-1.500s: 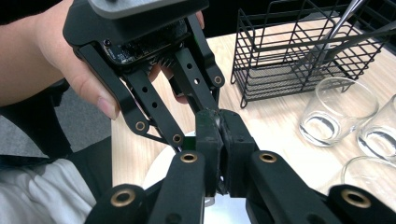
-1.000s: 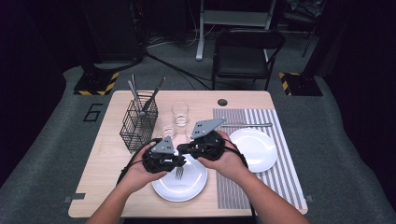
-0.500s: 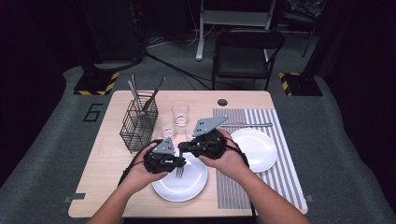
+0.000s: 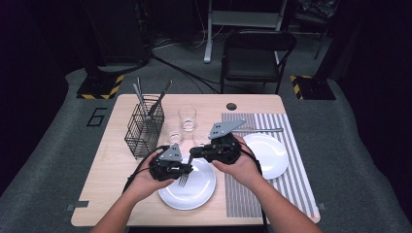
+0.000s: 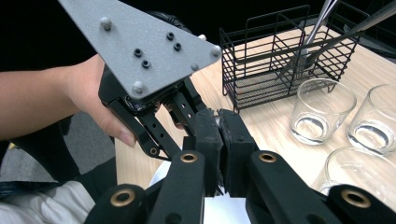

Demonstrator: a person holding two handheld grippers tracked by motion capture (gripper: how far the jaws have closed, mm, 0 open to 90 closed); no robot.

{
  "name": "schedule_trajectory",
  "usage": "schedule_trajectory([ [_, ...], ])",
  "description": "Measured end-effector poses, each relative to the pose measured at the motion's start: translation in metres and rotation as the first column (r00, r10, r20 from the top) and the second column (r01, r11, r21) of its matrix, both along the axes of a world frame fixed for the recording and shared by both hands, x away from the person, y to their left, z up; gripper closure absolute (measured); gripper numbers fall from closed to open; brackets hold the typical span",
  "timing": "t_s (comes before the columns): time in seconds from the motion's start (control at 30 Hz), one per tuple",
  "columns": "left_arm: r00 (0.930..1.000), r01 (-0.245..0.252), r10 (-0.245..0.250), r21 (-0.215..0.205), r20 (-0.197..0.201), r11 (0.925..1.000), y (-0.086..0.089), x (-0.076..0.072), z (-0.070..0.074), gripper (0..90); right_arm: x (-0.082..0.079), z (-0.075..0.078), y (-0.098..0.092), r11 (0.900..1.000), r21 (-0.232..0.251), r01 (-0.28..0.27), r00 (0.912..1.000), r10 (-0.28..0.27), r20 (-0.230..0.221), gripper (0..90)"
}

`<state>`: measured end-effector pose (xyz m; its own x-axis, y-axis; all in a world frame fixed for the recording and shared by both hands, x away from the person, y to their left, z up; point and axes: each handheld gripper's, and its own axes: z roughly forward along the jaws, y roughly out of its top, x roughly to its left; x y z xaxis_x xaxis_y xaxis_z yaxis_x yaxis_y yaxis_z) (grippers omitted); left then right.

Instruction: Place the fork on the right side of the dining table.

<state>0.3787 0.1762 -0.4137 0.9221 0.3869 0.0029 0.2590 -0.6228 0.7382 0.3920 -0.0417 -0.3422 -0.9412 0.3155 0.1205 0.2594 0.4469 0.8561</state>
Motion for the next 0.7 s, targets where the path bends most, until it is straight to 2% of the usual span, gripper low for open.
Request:
schedule_trajectory([
  [0.3, 0.9993, 0.020, -0.022, 0.046, 0.030, 0.9987, -0.001, -0.001, 0.000, 84.7, 0.003, -0.008, -0.009, 0.999, 0.034, 0.009, 0.9993, -0.007, -0.036, 86.8],
  [0.43, 0.9992, 0.020, -0.021, 0.044, 0.034, 0.9988, -0.001, -0.001, 0.001, 85.0, 0.006, -0.010, -0.012, 0.999, 0.049, 0.017, 0.9978, -0.013, -0.066, 86.6],
  [0.7, 0.9989, 0.030, -0.032, 0.061, 0.035, 0.9977, -0.001, -0.003, 0.002, 85.7, 0.007, -0.010, -0.012, 0.999, 0.047, 0.006, 0.9974, -0.003, -0.073, 85.7],
])
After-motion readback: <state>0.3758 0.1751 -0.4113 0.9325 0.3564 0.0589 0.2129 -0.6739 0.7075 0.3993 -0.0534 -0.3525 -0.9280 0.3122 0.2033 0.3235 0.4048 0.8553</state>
